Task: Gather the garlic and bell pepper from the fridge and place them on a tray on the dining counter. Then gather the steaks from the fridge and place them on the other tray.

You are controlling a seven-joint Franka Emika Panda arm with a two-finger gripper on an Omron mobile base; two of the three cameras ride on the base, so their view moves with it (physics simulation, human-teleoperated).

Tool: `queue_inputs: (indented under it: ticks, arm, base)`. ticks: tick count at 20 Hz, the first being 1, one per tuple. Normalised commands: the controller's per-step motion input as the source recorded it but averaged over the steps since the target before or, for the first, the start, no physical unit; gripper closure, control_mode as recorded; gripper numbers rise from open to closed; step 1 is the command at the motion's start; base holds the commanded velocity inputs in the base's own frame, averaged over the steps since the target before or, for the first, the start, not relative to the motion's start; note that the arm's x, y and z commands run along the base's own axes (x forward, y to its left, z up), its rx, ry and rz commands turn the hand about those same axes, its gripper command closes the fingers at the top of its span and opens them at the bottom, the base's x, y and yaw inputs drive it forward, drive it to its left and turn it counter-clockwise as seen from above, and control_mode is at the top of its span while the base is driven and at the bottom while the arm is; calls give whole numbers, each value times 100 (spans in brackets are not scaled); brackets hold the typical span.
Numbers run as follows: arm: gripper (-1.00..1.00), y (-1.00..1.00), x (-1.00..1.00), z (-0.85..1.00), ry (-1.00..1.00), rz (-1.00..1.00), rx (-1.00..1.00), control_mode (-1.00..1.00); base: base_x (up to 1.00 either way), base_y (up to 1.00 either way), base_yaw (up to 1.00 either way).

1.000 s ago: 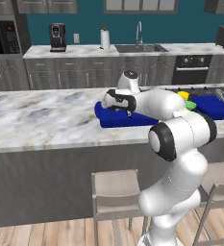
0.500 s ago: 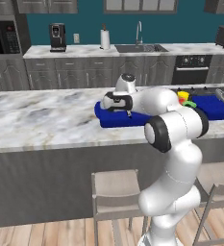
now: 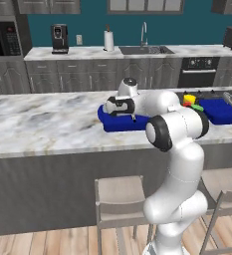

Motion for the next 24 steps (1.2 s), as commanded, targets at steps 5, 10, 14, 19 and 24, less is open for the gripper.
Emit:
queue_inputs:
  ticks: [5,10,14,19,24]
  arm:
    - [-100,0,7,0,3,-2,0,-100]
    - [-100,0,0,0,3,-3,0,-100]
    - [-100,0,-1,17,1,-4,0,-100]
    - [-100,-3,-40,72,-10,-1,0,-100]
    - [-100,-35,-100,77,-28,0,0,-100]
  base:
    - [0,0,0]
    - [0,0,0]
    - [0,0,0]
    - [0,0,0]
    - [0,0,0]
